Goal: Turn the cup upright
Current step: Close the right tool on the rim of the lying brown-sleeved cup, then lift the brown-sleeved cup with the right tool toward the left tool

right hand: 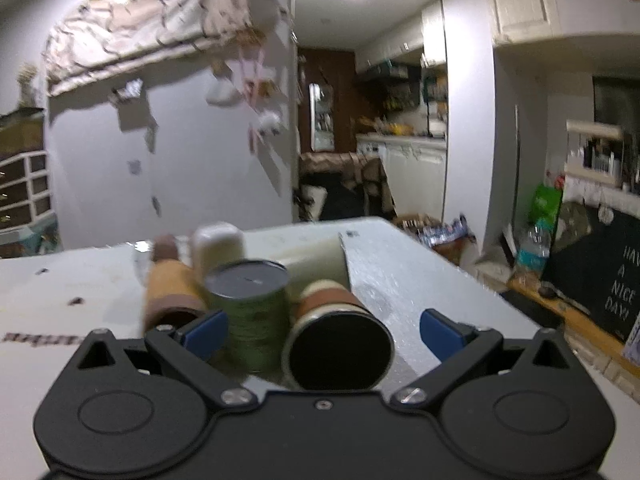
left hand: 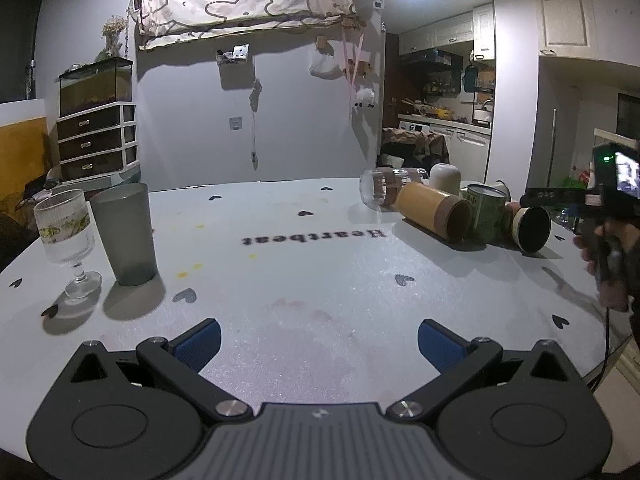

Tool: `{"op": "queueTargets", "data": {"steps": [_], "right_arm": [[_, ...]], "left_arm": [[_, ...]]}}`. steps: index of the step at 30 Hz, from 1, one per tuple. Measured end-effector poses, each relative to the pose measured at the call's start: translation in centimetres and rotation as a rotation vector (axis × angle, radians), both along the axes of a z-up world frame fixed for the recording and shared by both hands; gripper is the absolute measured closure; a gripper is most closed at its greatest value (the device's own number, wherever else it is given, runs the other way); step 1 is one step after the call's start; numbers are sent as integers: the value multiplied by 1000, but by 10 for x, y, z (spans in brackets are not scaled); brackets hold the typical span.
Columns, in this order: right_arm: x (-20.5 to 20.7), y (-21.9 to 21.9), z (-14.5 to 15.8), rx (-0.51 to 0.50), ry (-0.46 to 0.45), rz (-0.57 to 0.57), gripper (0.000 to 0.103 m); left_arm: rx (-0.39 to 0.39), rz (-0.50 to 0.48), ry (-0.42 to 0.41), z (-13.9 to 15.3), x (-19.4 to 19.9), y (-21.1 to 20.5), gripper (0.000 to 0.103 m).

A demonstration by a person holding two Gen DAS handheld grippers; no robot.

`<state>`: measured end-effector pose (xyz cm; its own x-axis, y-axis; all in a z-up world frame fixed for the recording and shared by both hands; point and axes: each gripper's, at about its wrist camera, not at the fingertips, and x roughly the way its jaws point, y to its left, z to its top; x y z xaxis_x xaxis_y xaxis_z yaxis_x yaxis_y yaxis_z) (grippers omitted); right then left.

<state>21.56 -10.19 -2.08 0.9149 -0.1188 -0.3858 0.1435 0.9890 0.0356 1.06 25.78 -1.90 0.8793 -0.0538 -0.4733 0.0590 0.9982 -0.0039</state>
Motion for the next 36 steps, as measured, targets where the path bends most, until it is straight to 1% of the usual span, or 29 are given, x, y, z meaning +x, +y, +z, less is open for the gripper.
{"op": "queueTargets", "data": {"steps": [4,9,11,12,15,17,21,23,26,30,32,36], "right_arm": [[29,-7,-14,20,53,10,0],[52,-14,-26,50,93,6,2],[54,-17,-30,57,109,10,11],[55,-18,-32,61,121,10,19],[49,-19,-33,80,124,11,19],[40,-16,-32,68,135,13,20],[2,-5,-32,34,144,-3,20],[-23,0,-31,41,149,-1,20],[-63,12,-28,66,145,42,20],[-109,36,-25,77,137,143,20],[-127,54,-22,78,131,233,20],[-144,95,-20,70,148,434,20]], "left_arm": [[2,3,4,-1,1,1,0],[-3,-5,8,-3,0,2,0],[-5,-6,8,-3,0,2,0],[-8,-7,7,-2,0,2,0],[-21,-8,2,-2,-1,4,0],[-28,-12,2,-2,-1,5,0],[-38,-18,4,-3,0,5,0],[-42,-18,5,-3,1,5,0],[-47,-19,6,-4,1,6,0],[-53,-19,8,-5,2,7,0],[-56,-19,11,-5,2,8,0],[-54,-20,10,-4,6,9,0]]}}
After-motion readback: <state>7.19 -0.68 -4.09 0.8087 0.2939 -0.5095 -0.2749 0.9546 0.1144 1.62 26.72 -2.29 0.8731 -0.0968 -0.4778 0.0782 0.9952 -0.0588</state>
